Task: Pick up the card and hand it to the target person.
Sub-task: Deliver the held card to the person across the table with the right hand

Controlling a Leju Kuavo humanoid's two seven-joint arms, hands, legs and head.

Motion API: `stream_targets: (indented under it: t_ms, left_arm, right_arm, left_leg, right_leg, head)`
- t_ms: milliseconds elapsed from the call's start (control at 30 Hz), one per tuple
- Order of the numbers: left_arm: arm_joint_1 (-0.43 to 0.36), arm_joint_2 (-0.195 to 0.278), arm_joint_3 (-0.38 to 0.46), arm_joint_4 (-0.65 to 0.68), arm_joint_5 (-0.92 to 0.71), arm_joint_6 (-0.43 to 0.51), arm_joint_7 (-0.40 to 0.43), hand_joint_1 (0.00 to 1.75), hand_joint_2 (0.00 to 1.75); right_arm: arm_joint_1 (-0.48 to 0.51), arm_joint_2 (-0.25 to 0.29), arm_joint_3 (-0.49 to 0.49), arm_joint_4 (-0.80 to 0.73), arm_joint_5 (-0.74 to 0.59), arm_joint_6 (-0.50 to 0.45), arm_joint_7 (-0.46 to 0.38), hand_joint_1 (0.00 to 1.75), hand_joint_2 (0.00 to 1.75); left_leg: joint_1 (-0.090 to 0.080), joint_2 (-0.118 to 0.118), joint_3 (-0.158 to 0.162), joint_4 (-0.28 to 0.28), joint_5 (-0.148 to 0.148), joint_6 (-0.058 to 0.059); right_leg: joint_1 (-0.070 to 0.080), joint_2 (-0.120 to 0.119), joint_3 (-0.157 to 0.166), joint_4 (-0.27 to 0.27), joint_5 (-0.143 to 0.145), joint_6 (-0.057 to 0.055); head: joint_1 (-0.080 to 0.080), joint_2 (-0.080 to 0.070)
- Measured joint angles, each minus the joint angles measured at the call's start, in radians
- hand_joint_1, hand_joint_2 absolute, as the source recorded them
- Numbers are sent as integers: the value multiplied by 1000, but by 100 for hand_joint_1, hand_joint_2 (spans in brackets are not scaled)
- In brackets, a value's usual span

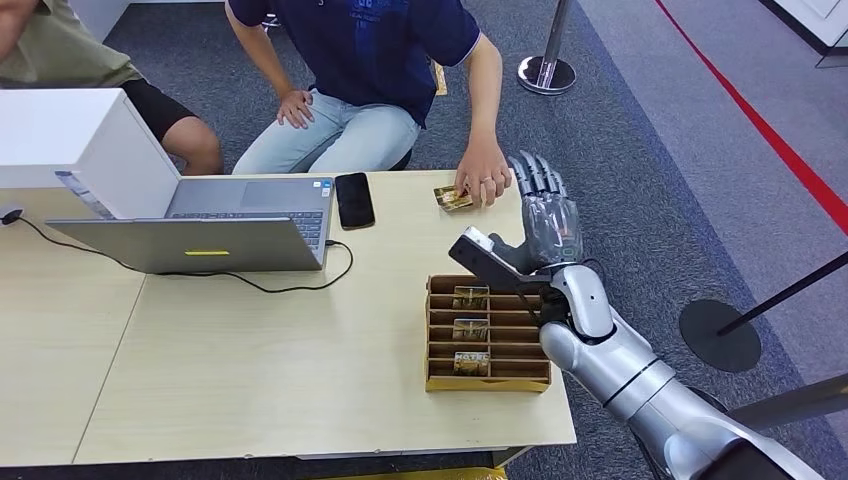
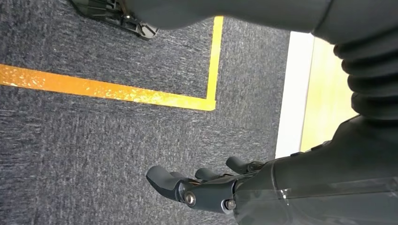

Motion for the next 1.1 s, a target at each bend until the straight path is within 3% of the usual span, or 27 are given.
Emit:
stream_targets:
  t_ms: [167,300,433,600,733,867,1000,1100]
  left_arm:
    - [4,0,0,0,20,14,-4,0,0]
    - [7,0,1,0,34,25,-14,0,0]
    - [12,0,1,0,43,31,-17,0,0]
    - [15,-1,1,0,52,35,-18,0,0]
    - [14,-3,1,0,60,38,-20,0,0]
    - [14,-6,2,0,66,45,-21,0,0]
    - [14,-10,2,0,71,54,-13,0,0]
    - [14,-14,2,0,76,66,0,0,0]
  right_arm:
    - [96,-31,-128,-40,-357,-127,-144,0,175]
    - [213,-48,-294,-89,-798,-129,-355,0,175]
    - [311,-75,-458,-102,-1141,-115,-493,0,175]
    - [421,-101,-649,-70,-1481,2,-619,0,175]
    - [470,-106,-767,25,-1604,98,-659,0,175]
    - [494,-104,-842,200,-1741,317,-691,0,175]
    - [499,-96,-887,412,-1833,482,-713,0,0]
    - [512,-76,-897,560,-1837,495,-676,0,0]
  left_leg:
    - [0,0,0,0,0,0]
    - [0,-1,0,0,-1,1]
    - [-1,-1,0,0,-1,1]
    - [-1,-1,0,0,-2,1]
    - [-1,0,0,0,-2,1]
    - [-1,1,0,0,-3,1]
    - [-1,1,0,0,-3,1]
    - [0,1,0,0,-3,0]
  right_leg:
    - [0,0,0,0,0,0]
    - [0,-1,0,-1,0,0]
    - [0,-1,0,-1,0,0]
    - [-1,-1,0,-1,0,0]
    - [0,1,-1,-1,0,0]
    - [0,2,-2,-1,0,0]
    - [0,3,-2,-1,-1,0]
    - [0,3,-2,-1,-2,0]
  head:
    - [0,0]
    - [0,0]
    - [0,0]
    - [0,0]
    - [0,0]
    - [0,0]
    - [0,0]
    - [0,0]
